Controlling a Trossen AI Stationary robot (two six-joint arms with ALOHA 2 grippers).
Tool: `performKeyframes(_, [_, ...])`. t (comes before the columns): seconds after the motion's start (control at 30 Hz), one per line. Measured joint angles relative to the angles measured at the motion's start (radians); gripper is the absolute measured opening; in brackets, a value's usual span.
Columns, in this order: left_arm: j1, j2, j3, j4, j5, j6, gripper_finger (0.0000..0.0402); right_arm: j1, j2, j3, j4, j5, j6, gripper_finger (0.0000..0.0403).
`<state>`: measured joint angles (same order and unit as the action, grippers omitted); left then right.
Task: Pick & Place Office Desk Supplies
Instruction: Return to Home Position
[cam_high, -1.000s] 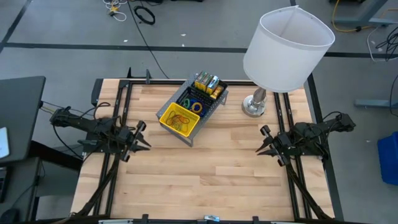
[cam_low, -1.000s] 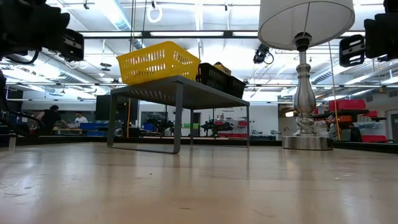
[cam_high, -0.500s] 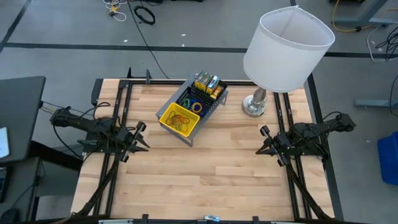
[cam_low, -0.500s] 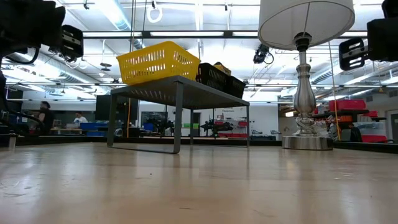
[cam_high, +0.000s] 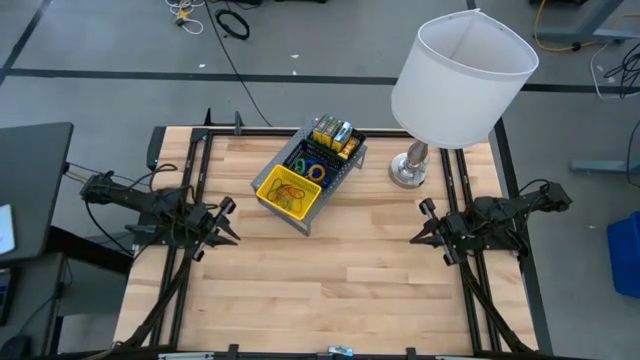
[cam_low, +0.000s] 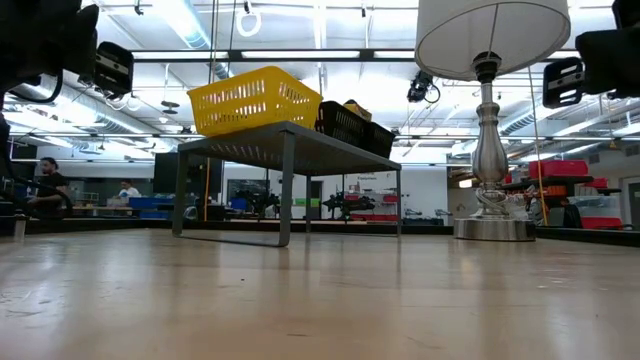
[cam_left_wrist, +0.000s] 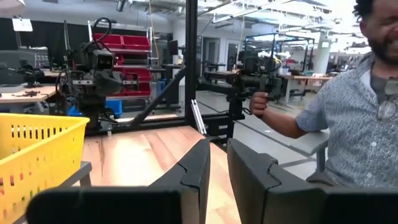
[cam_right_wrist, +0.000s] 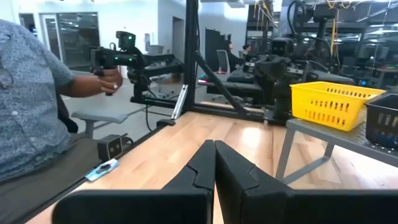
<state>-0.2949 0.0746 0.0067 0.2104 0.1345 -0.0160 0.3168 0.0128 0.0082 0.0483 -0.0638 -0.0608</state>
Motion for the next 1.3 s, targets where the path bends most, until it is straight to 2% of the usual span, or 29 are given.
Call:
performKeyframes(0.17, [0.000, 0.000, 0.000, 0.007, -0.024, -0.047, 0.0062, 0.000, 0.000, 0.000, -0.009, 0.000, -0.008, 0.0009])
performKeyframes(0.33, [0.001, 0.000, 0.000, -0.006, -0.255, -0.095, 0.0062, 0.000, 0.000, 0.000, -0.012, 0.008, -0.008, 0.0009])
performKeyframes(0.43, [0.000, 0.004, 0.000, -0.006, -0.314, -0.089, 0.0062, 0.000, 0.000, 0.000, -0.012, 0.027, 0.001, 0.0009])
performKeyframes(1.3, [0.000, 0.005, 0.000, -0.006, -0.317, -0.093, 0.0062, 0.000, 0.000, 0.000, -0.013, 0.036, -0.015, 0.0009])
